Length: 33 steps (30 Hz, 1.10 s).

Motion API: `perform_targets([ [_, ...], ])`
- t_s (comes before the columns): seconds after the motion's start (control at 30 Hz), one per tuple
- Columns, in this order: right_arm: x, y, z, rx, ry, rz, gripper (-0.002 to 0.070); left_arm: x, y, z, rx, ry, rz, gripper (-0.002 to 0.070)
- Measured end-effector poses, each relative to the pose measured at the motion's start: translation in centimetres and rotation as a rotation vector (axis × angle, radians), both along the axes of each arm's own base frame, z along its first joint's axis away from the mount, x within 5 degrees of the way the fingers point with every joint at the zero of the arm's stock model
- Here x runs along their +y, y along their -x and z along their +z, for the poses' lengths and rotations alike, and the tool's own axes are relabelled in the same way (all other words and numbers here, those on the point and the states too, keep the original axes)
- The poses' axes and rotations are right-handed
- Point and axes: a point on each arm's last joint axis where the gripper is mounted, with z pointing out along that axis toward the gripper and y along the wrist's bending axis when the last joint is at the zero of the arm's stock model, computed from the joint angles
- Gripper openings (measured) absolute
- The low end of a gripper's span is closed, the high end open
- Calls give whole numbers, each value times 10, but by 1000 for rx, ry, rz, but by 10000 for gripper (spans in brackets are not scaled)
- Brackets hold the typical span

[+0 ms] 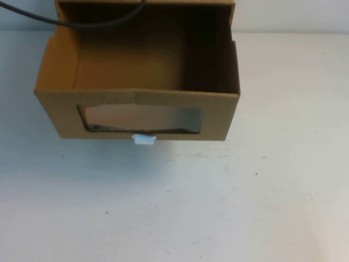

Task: Close the shoe box
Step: Press the shoe box with left arm, then close the shoe box with your right arm

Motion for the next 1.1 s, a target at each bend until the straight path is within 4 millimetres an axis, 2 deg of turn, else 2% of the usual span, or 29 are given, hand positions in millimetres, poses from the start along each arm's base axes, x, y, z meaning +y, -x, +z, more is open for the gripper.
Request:
perform_targets([
  [0.13, 0, 0, 0, 0, 0, 0, -11, -17, -12, -19, 39, -31, -23, -5],
  [0.33, 0, 0, 0, 0, 0, 0, -11, -22, -23, -38, 78, -56, -26, -5],
  [0.7, 1, 0, 0, 0, -25, 2, -11, -23, -24, -38, 75, -55, -25, -5],
  [0.9, 6, -2, 11, -92, -341, -10, -11, -23, -24, -38, 75, -55, -25, -5],
  [1.03, 3, -3, 22, -200, -602, -63, -11, -23, -24, -38, 75, -55, -25, -5],
  [1.1, 0, -3, 26, -237, -672, -88, -11, -23, -24, -38, 75, -55, -25, -5],
])
